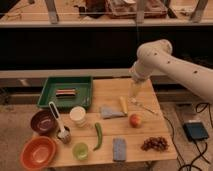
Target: Place apple in paper cup
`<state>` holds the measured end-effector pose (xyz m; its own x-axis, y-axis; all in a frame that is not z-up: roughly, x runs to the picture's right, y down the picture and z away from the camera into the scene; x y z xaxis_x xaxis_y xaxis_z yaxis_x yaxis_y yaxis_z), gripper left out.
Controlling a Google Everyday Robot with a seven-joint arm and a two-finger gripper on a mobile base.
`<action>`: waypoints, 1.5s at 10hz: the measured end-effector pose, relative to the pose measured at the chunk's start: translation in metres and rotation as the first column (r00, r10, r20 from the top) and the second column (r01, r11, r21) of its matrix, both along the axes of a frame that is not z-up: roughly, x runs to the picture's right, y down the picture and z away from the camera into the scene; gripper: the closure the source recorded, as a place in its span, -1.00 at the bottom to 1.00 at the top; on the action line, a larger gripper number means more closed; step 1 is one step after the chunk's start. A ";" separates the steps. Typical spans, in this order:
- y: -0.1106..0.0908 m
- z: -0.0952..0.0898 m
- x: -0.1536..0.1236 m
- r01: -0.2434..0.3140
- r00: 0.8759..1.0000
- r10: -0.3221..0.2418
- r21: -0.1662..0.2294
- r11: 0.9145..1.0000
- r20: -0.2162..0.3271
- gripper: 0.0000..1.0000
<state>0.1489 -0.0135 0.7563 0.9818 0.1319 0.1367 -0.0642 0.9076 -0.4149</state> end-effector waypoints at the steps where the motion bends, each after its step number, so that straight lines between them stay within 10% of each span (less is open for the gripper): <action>1: 0.033 0.005 0.002 -0.013 1.000 0.013 -0.020 1.000 0.008 -0.60; 6: 0.125 0.009 0.014 -0.081 0.997 0.082 -0.070 0.994 0.009 -0.60; 15: 0.124 0.038 0.040 -0.126 0.991 0.131 -0.119 0.985 0.028 -0.60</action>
<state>0.1885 0.1100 0.7942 0.9505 0.2738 0.1472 -0.1605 0.8377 -0.5219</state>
